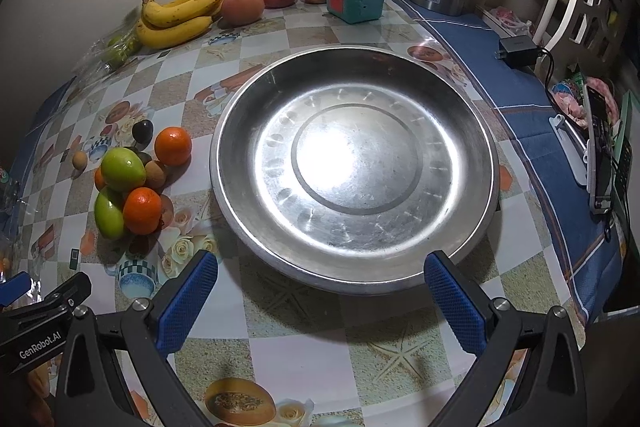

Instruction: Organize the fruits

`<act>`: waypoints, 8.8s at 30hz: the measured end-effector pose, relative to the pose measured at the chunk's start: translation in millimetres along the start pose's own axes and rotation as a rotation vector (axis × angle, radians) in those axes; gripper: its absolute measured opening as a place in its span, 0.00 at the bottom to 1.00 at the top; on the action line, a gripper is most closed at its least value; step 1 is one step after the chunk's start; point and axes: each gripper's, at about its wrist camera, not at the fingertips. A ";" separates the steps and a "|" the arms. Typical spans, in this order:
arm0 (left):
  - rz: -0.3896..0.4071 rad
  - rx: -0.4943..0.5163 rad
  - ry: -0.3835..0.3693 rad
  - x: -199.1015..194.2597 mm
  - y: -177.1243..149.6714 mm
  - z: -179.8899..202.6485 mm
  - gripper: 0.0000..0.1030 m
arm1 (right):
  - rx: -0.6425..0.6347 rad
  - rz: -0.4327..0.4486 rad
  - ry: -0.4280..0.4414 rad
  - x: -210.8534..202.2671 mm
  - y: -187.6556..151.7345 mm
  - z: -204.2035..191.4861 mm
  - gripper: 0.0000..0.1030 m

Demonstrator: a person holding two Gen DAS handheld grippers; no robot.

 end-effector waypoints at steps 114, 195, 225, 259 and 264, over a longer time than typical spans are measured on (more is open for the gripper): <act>-0.065 -0.227 -0.020 22.4 107.2 -60.6 1.00 | -0.123 -0.130 0.140 31.4 81.0 -121.8 1.00; -0.237 -0.165 -0.201 45.1 79.5 10.8 0.87 | 0.198 -0.127 0.328 16.4 75.1 -54.6 0.37; -0.182 -0.058 -0.301 59.2 81.8 66.0 0.39 | 0.219 -0.158 0.331 22.7 71.9 -52.3 0.37; 0.002 -0.071 -0.357 -0.2 84.6 54.3 0.38 | 0.457 -0.091 0.206 20.7 80.7 36.7 0.37; 0.056 0.015 -0.399 -16.0 78.7 83.2 0.38 | 0.527 -0.074 0.167 20.7 77.3 65.7 0.37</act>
Point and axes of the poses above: each gripper's, at about its wrist camera, not at the fingertips, and x roughly the way its jaws point, z to its right, y to its top, and after that the axes turned 3 degrees about y, right-handed
